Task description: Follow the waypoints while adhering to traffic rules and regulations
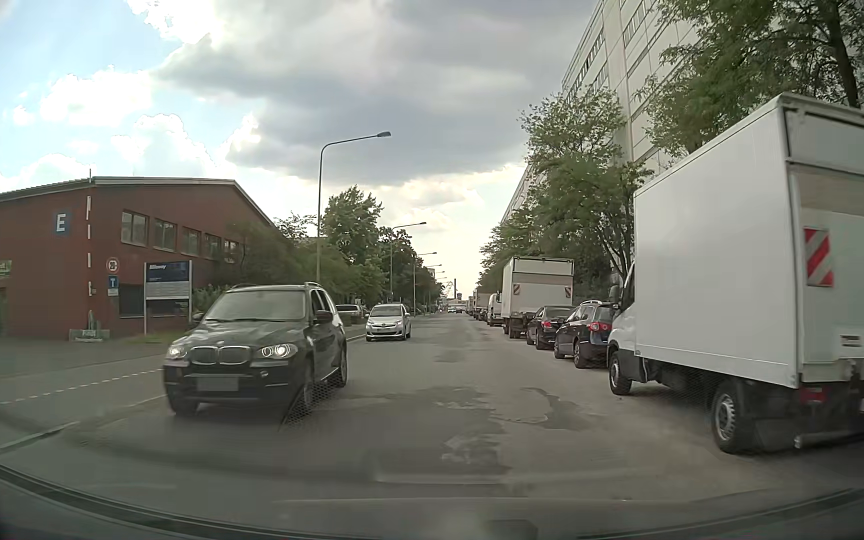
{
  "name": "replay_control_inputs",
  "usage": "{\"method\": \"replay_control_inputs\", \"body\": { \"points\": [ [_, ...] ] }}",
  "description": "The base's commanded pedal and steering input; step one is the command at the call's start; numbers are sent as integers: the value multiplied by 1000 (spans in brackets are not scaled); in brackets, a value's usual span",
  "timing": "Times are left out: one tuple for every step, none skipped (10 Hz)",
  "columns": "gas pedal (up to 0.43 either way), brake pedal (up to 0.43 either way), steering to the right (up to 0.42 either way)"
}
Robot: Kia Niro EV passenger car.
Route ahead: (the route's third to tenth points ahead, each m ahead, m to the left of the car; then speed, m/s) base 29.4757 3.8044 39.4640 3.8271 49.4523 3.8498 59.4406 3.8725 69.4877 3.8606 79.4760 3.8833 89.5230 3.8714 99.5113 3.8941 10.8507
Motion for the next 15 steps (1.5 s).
{"method": "replay_control_inputs", "body": {
  "points": [
    [79, 30, 4],
    [79, 30, 2],
    [79, 30, 0],
    [79, 30, 0],
    [79, 30, -1],
    [79, 30, -1],
    [79, 30, -3],
    [98, 30, -5],
    [87, 30, -5],
    [79, 30, -9],
    [79, 30, -7],
    [79, 30, -6],
    [79, 30, -5],
    [79, 30, -5],
    [79, 30, -4]
  ]
}}
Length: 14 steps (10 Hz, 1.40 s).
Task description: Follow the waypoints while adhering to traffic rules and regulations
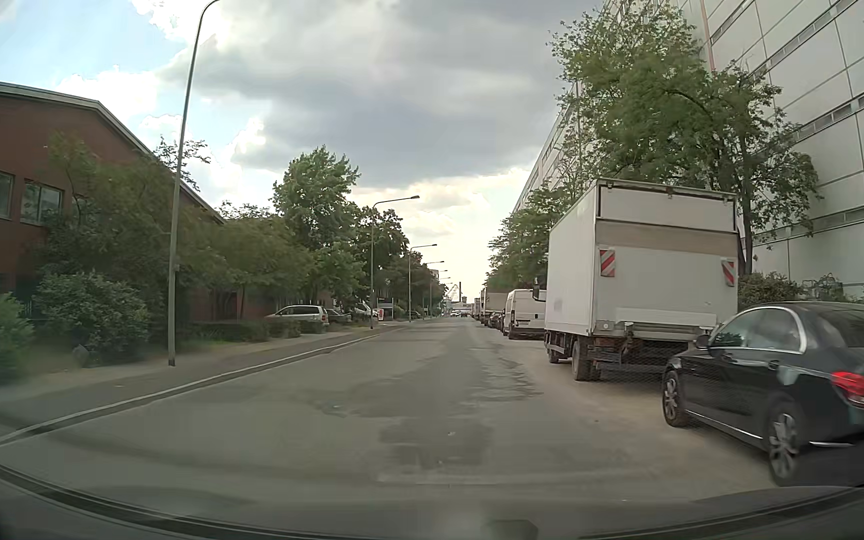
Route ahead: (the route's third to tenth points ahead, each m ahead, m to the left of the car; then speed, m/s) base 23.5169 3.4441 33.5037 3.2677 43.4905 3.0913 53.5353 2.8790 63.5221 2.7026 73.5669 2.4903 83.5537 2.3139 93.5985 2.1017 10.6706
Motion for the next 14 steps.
{"method": "replay_control_inputs", "body": {
  "points": [
    [79, 30, -4],
    [79, 30, -3],
    [87, 30, 1],
    [79, 30, 1],
    [79, 30, 0],
    [87, 30, 0],
    [87, 30, 0],
    [87, 30, 0],
    [87, 30, 0],
    [87, 30, 2],
    [87, 30, 3],
    [87, 30, 2],
    [87, 30, 2],
    [87, 30, 1]
  ]
}}
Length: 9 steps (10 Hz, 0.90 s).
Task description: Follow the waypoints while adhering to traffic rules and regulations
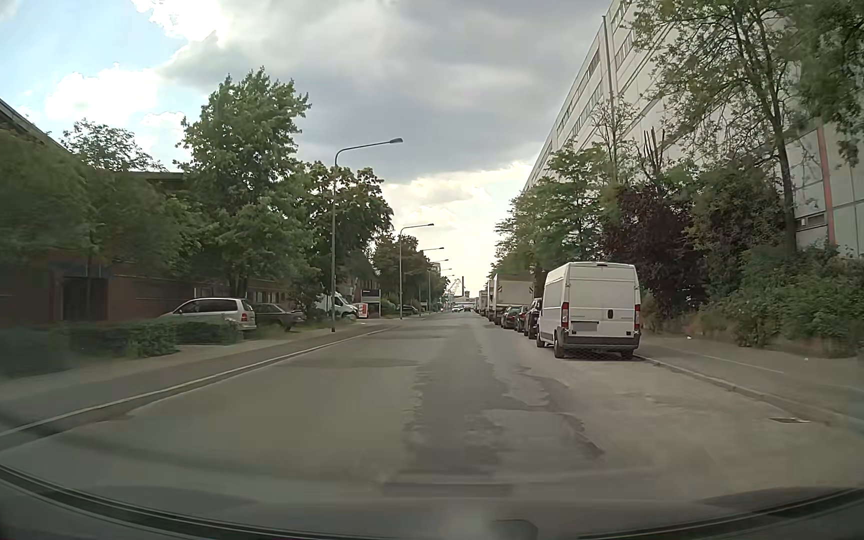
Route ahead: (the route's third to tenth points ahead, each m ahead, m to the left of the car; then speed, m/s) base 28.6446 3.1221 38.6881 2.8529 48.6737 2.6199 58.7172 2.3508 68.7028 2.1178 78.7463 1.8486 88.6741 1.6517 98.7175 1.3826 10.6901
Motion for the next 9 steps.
{"method": "replay_control_inputs", "body": {
  "points": [
    [87, 30, 1],
    [87, 30, 1],
    [87, 30, 2],
    [87, 30, 2],
    [87, 30, 3],
    [87, 30, 3],
    [87, 30, 4],
    [87, 30, 5],
    [87, 30, 6]
  ]
}}
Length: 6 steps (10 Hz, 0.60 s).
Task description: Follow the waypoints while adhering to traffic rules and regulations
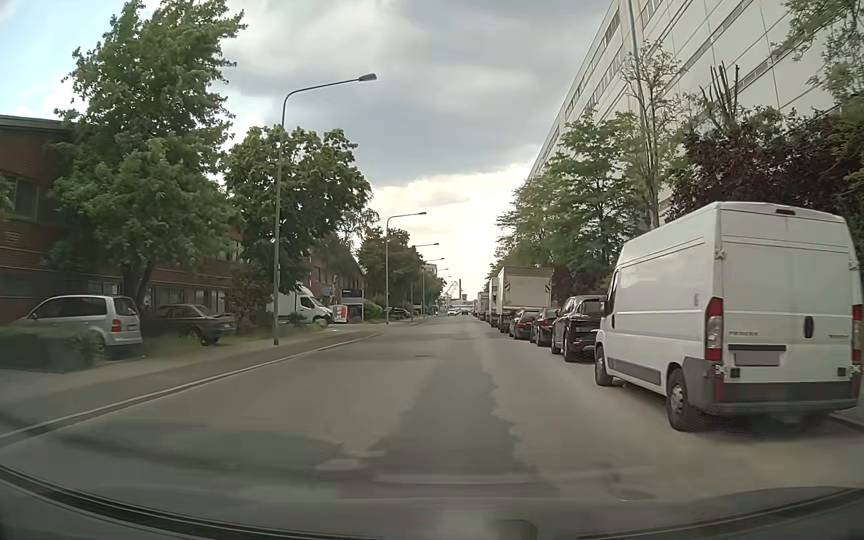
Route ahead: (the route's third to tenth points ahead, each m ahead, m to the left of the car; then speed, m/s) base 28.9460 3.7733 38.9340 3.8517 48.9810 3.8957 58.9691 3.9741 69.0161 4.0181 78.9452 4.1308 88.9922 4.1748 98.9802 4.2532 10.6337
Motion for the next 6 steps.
{"method": "replay_control_inputs", "body": {
  "points": [
    [87, 30, 5],
    [87, 30, 5],
    [87, 30, 5],
    [87, 30, 6],
    [87, 30, 5],
    [87, 30, 4]
  ]
}}
